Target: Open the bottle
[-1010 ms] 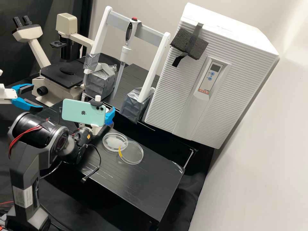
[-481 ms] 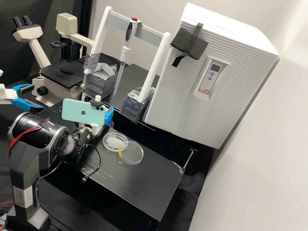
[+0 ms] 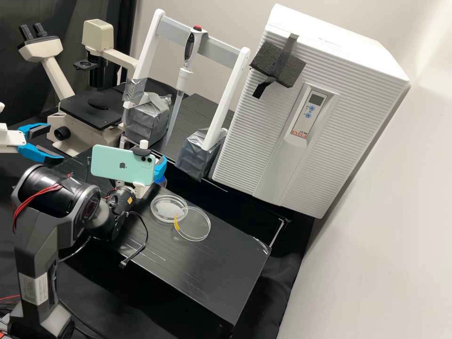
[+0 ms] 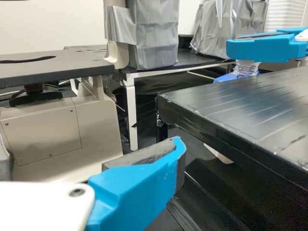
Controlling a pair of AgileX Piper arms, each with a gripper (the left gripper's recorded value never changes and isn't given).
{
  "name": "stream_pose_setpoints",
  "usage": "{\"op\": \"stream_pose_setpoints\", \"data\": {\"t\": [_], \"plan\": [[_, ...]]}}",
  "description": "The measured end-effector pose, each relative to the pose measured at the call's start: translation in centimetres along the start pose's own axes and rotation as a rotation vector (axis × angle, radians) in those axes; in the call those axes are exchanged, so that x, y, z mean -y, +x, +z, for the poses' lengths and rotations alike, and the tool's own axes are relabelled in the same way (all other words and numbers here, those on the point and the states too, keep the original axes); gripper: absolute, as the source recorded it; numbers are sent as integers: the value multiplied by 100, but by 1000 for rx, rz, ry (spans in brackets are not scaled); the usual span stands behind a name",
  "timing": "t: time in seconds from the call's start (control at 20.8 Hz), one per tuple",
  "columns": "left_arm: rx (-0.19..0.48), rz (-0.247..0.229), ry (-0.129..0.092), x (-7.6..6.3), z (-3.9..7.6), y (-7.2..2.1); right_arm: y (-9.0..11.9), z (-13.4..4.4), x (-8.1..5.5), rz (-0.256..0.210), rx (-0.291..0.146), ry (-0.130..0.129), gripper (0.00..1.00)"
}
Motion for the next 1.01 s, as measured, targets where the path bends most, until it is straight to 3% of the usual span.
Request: {"op": "stream_pose_setpoints", "data": {"t": [0.38, 0.63, 0.72, 1.01], "plan": [[-10, 5, -7, 0, -4, 6, -34, -43, -106, 35, -18, -1, 0], [-13, -1, -13, 20, -9, 13, -95, -62, -215, 58, -43, 38, 0], [-13, -1, -13, 20, -9, 13, -154, -58, -237, 48, -59, 44, 0], [-14, 0, -13, 19, -11, 13, -473, -40, -198, -59, -137, 13, 0]]}}
